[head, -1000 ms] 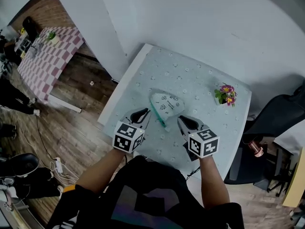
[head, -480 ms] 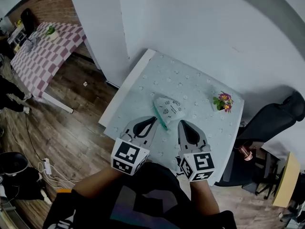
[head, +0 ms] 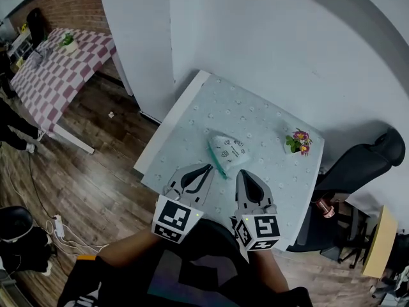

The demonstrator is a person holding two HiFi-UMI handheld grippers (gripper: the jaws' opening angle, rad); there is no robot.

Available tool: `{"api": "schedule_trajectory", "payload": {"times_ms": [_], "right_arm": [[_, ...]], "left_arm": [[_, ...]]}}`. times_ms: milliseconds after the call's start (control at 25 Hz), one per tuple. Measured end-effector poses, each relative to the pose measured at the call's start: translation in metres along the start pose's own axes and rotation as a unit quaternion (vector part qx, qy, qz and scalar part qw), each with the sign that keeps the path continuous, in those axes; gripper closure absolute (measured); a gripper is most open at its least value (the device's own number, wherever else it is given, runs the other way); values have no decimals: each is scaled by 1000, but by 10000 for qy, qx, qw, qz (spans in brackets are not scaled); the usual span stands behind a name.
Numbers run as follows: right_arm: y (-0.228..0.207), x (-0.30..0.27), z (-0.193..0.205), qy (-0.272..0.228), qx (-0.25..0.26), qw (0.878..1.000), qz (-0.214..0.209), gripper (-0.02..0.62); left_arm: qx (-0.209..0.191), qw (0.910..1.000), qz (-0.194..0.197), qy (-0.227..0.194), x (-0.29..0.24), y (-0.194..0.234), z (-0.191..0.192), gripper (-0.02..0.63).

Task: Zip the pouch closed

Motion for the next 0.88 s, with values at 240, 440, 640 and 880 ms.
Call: {"api": "schedule_trajectory", "payload": {"times_ms": [240,440,640,880], "right_arm": [[1,-5,-3,-43,40,10000,77,581],[-2,-9,-2,-18,45,9999,122,581],[-4,-16,-4,14,81,9999,69,581],[-9,-24,-7,8,103,9999,30,581]], "left_arm": [[-62,10000,46,-48,-3,3,-1,591],[-106,9998,89,-128,-7,3,-4,592],[-77,9998,36,-162,-12,8,-6,591],[-76,9999,-12,-153,-19,12,-6,592]]}}
Point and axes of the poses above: the fingertips, and each gripper's own axes: x backward along the fingers, y to its left, z out of its underside, the point moved 5 cm from there along x, backward along the fingers, and after that the axes turned 15 degrees about -z, right-handed, at the moved point
